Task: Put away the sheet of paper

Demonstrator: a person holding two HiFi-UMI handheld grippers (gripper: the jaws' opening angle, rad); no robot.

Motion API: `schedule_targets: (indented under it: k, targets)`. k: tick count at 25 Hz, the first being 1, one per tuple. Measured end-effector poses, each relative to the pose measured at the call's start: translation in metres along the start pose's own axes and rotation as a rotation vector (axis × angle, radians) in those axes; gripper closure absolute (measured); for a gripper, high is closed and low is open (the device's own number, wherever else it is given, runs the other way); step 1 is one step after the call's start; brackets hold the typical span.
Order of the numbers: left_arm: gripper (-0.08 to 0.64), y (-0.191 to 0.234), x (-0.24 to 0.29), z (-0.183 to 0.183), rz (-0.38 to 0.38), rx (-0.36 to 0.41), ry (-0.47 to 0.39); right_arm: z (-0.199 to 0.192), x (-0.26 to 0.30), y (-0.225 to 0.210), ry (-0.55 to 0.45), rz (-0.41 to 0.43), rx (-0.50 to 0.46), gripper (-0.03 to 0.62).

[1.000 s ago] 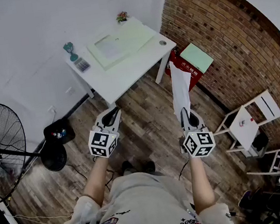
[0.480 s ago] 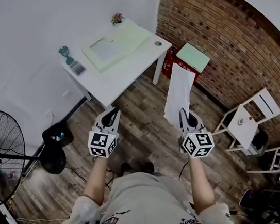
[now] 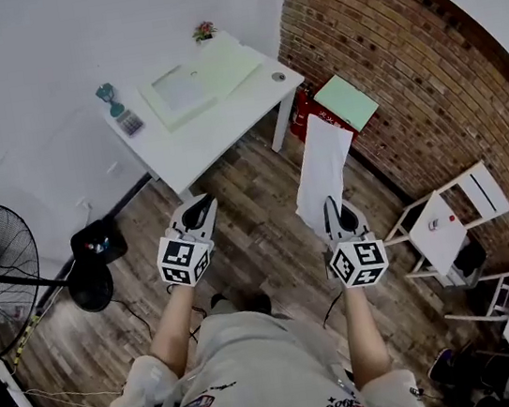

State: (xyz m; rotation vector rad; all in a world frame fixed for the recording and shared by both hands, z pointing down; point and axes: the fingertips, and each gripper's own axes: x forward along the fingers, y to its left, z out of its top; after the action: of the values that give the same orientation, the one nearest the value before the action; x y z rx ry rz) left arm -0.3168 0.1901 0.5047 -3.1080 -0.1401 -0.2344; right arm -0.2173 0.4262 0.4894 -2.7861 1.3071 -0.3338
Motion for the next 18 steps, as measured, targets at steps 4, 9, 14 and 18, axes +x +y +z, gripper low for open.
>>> schedule_targets:
  k: [4,9,14,18]
  targets:
    - [0.515,-0.012,0.014,-0.002,0.007,-0.002,0.011,0.002,0.003,-0.021,0.002,0.017,-0.007,0.595]
    - [0.515,-0.005,0.039,-0.002,0.010,-0.003,0.024,0.004,0.022,-0.042,-0.002,0.013,0.004,0.595]
    - [0.515,0.021,0.083,-0.001,0.006,-0.011,0.022,0.007,0.066,-0.057,0.004,0.017,0.012,0.595]
    - [0.515,0.048,0.131,0.000,-0.020,-0.018,0.027,0.021,0.114,-0.074,0.000,0.003,0.009,0.595]
